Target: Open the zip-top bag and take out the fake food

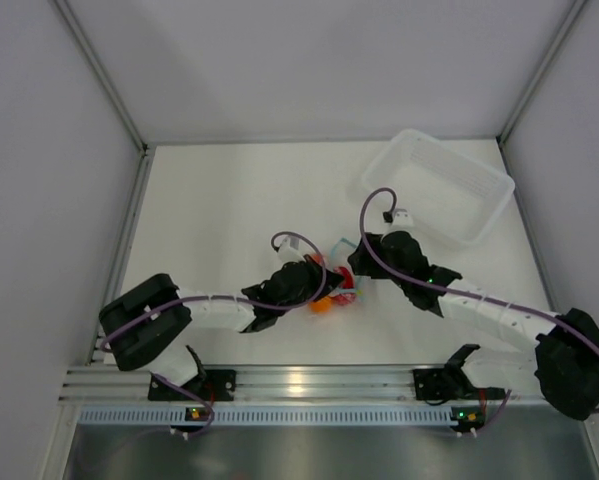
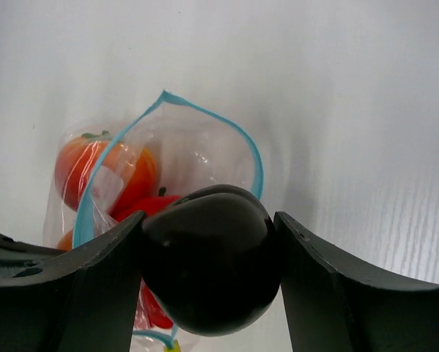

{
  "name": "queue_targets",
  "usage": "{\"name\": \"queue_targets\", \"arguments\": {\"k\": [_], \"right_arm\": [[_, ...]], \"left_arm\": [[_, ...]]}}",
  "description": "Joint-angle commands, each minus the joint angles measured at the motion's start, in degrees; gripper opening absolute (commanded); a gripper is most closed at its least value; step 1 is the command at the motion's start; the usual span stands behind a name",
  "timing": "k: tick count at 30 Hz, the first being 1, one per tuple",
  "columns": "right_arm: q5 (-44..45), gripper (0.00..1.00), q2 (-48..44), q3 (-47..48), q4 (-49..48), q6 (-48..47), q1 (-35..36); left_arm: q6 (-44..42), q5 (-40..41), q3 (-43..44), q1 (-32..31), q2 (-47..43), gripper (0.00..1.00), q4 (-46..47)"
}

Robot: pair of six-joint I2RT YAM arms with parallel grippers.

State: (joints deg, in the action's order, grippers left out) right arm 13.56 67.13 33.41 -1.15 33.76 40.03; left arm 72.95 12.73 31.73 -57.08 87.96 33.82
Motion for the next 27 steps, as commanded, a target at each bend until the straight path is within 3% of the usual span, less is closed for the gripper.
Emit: {"name": "queue_targets", "arguments": {"k": [1,7,13,17,23,27], "right_arm": [[-0.30,0.25,-5.77,0.26,6.15,-2.03,1.01],[4.28,0.26,-9.39,6.92,13.71,-6.41,-1.09],[-0.20,0.27,-5.09,17.02,16.97,-10.98,-14.87],[-0.99,0.32,5.07,23.62,17.85,-11.96,-26.20],[4.62,0.34,19.67,33.38,16.27,-8.62,-32.99],[3.93,0.47,27.95,39.44,16.96,-7.74,-36.07]], "left_arm": [[-2.37,3.79,-0.61,0.30,-4.37,0.00,-2.44],[-3.86,4.41,-2.54,0.74,-8.15,0.00,-4.90],[-7.81,1.61,-1.32,1.36,-11.23,0.00,-9.21],[-10.36,-2.09,0.35,1.88,-11.59,0.00,-9.83],[-12.92,-8.85,2.81,2.59,-9.92,0.00,-9.74],[-13.36,-12.02,4.22,2.59,-9.30,0.00,-9.74]]}}
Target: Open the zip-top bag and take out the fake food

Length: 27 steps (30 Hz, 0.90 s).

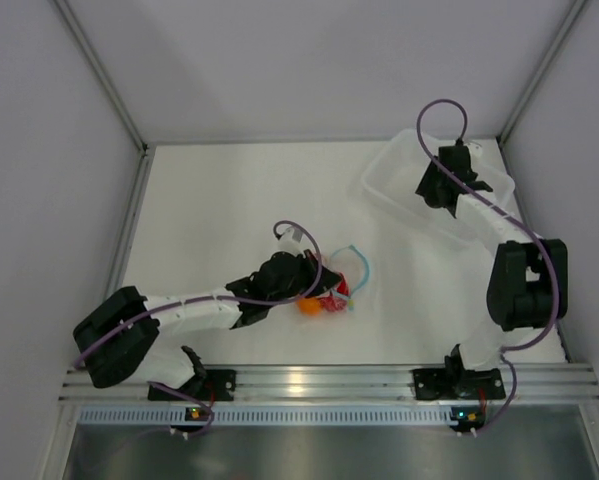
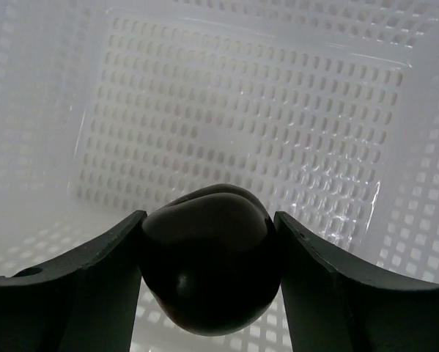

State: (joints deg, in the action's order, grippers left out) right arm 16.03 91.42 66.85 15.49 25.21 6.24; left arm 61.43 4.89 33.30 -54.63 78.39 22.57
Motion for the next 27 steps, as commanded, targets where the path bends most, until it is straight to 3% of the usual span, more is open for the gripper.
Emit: {"name": "queue_targets", "arguments": {"k": [1,5,11,14,16,19,27], "right_arm": [[1.55,0.50,5.33,8.71,1.81,-0.24,-2.37],[2.16,0.70,10.97,13.13,5.61,-2.01,-2.37],[-1.87,0.83,11.42,16.29,9.82,-4.12,-2.46],[-4.24,0.84,7.40,15.24,9.92,-4.12,-2.37],[-6.79,0.83,4.05,12.02,8.52,-3.33,-2.11],[-13.21,0.71,-5.00,4.90,5.01,-3.07,0.87],[-13.75,0.42,-28.11,-16.90,-2.46,3.94,20.90]], "left_arm": [[-1.93,-4.62,3.00,0.23,0.01,0.00,1.51],[-1.49,-6.99,2.91,0.14,-0.87,0.00,1.51],[-1.93,-7.87,3.70,0.14,-1.22,0.00,1.51],[-2.10,-8.31,4.40,0.14,-1.40,0.00,1.51],[-2.02,-8.14,4.67,0.14,-1.83,0.00,1.51],[-1.67,-7.09,4.76,0.14,-2.80,0.00,1.51],[-0.87,-5.50,4.67,0.14,-5.79,0.00,1.51]]}}
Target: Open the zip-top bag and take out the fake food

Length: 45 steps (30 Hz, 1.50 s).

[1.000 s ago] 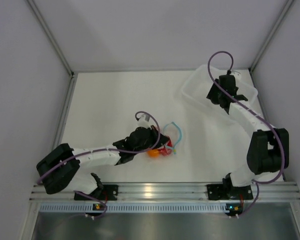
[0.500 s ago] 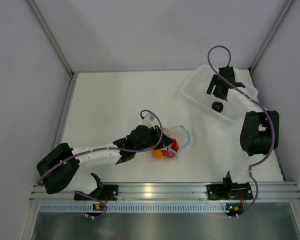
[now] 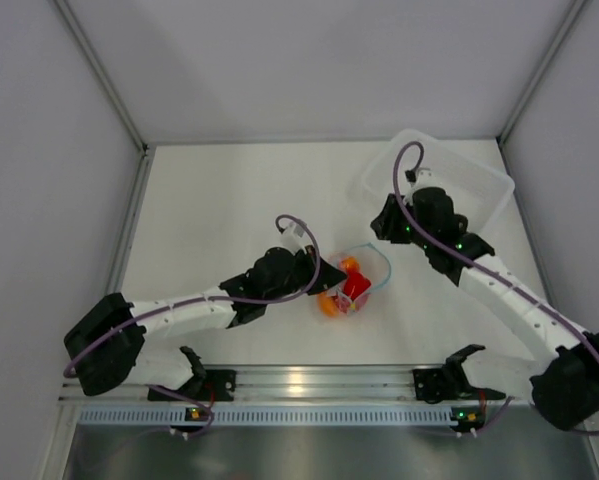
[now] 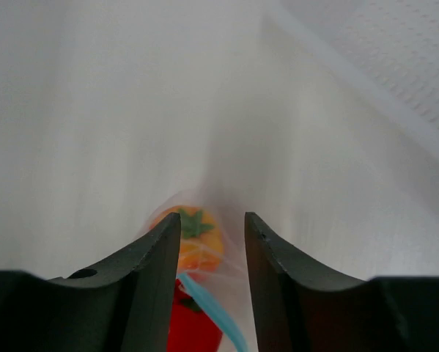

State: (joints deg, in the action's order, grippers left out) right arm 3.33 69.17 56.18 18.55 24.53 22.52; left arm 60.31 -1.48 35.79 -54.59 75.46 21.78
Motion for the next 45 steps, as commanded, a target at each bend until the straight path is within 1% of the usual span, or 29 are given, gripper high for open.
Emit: {"name": "queue_targets", "arguments": {"k": [1,2,3,6,7,9,11,13,15,16,20,25,27,28,31,35,36,39,40,43,45], "right_arm": [[-1.40,0.40,-9.97,-11.48,-9.45,5.86,6.46],[-1.57,0.38,-11.49,-13.54,-10.45,7.01,9.70],[-1.05,0.38,-12.73,-15.21,-11.16,9.11,11.21],[1.67,0.38,-15.81,-19.69,-12.39,11.67,16.49],[3.42,0.37,-16.60,-20.23,-12.74,12.02,19.20],[5.53,0.37,-16.70,-20.67,-12.75,12.99,22.02],[11.84,0.37,-16.26,-20.06,-11.08,13.43,26.07],[16.07,0.37,-17.56,-20.15,-10.11,13.87,29.92],[17.76,0.37,-18.54,-20.50,-9.67,14.14,30.74],[19.67,0.39,-19.06,-20.24,-9.06,14.40,31.43],[24.78,0.40,-21.70,-20.41,-6.07,15.10,34.33],[30.49,0.41,-26.87,-22.34,-2.55,17.82,38.28],[29.98,0.41,-28.82,-23.83,-2.37,18.97,38.74],[28.24,0.41,-30.48,-24.54,-2.81,19.32,39.00],[27.52,0.41,-31.98,-26.21,-3.60,20.46,39.26],[26.81,0.46,-31.99,-29.28,-6.32,22.56,39.26],[26.90,0.47,-31.90,-30.59,-8.85,23.18,39.26],[25.85,0.55,-31.46,-34.37,-15.09,25.12,39.18],[24.54,0.60,-31.11,-35.34,-20.34,25.73,39.00],[23.30,0.62,-28.23,-36.85,-25.56,27.49,38.56],[22.07,0.62,-25.85,-35.80,-25.66,28.64,37.69]], "left_arm": [[0.24,0.86,2.18,0.10,-3.12,0.00,2.30],[0.33,0.86,2.27,0.01,-3.48,0.00,2.30],[0.50,2.69,2.18,0.01,-3.74,0.00,2.30],[1.03,3.67,2.00,-0.17,-4.18,0.00,2.30],[1.21,4.02,2.00,-0.26,-4.09,0.00,2.30],[1.65,5.33,2.00,-0.52,-3.92,0.00,2.39],[1.91,6.31,2.18,-1.05,-3.48,0.00,2.30],[2.35,6.83,2.27,-1.40,-2.52,0.00,2.30],[2.53,7.62,2.09,-1.49,-1.99,0.00,2.30],[2.70,8.76,1.83,-1.57,-1.55,0.00,2.30],[2.35,10.96,1.13,-1.66,-0.05,0.00,2.30],[4.54,14.21,0.51,-2.27,2.49,0.00,2.30],[5.51,16.50,0.51,-2.80,3.20,0.00,2.30],[5.78,17.37,0.60,-3.59,3.29,0.00,2.30],[6.83,20.98,0.77,-5.35,3.20,0.00,2.30],[7.71,24.76,0.95,-7.72,2.41,0.00,2.30],[7.71,25.64,1.03,-8.25,1.97,0.00,2.30],[7.45,28.63,1.30,-10.36,1.62,0.00,2.39],[7.45,29.07,1.30,-10.89,1.53,0.00,2.48],[8.94,29.34,0.42,-10.98,1.79,0.00,2.48],[9.29,29.34,0.16,-10.98,2.06,0.00,2.48]]}}
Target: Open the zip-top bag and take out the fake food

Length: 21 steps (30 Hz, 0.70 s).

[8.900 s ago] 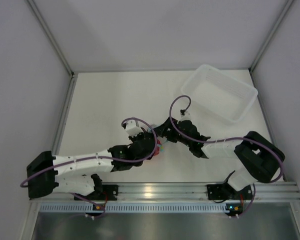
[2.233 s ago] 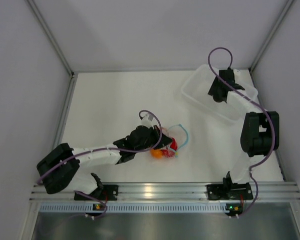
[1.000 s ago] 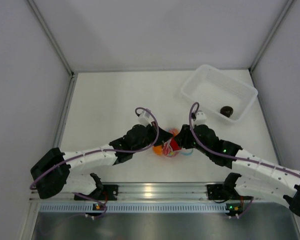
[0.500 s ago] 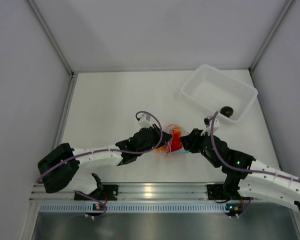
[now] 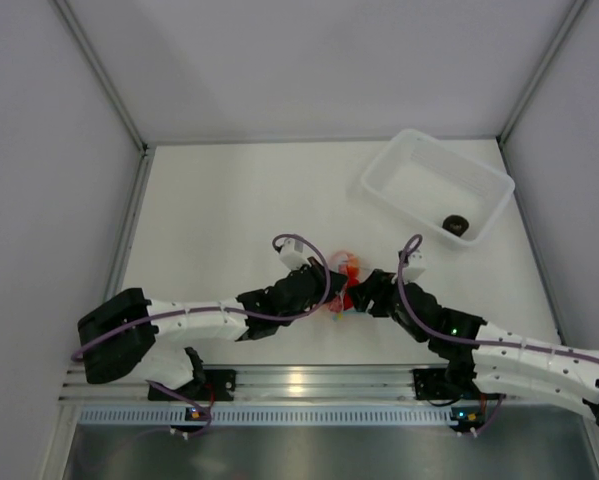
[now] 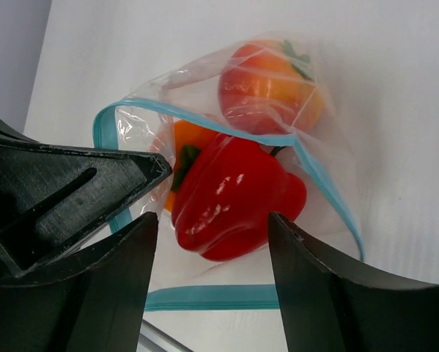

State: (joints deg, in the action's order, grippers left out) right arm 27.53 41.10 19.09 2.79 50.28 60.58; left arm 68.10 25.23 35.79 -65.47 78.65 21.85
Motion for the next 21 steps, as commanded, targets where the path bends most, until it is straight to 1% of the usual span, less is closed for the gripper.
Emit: {"name": "queue_targets", "arguments": {"k": [1,4,6,9,12,17,19,21], "right_arm": [[-4.04,0.63,4.93,1.47,-10.25,3.33,-1.68],[-6.51,0.65,8.72,0.78,-12.62,7.36,-4.32],[-6.44,0.66,9.78,0.08,-13.77,9.30,-4.85],[-6.61,0.69,11.80,-1.42,-18.25,11.50,-4.85],[-6.96,0.69,14.96,-0.73,-18.26,12.91,-4.85],[-6.00,0.68,18.40,-3.44,-22.90,16.68,-5.03],[-5.91,0.67,19.36,-4.85,-25.27,17.22,-5.03],[-6.17,0.68,21.64,-3.63,-25.29,16.52,-5.03]], "left_arm": [[1.51,2.54,0.24,-0.09,-1.05,0.00,2.32],[1.08,2.36,0.24,-0.09,-0.69,0.00,2.32],[1.25,2.36,0.24,-0.09,-0.61,0.00,2.32],[1.60,1.66,0.24,-0.09,0.01,0.00,2.32],[2.22,1.13,0.33,-0.09,0.45,0.00,2.41],[3.10,1.40,-0.28,-0.09,0.45,0.00,2.32],[3.10,1.40,-0.46,-0.09,0.01,0.00,2.32],[3.62,1.40,-0.46,-0.09,0.01,0.00,2.41]]}}
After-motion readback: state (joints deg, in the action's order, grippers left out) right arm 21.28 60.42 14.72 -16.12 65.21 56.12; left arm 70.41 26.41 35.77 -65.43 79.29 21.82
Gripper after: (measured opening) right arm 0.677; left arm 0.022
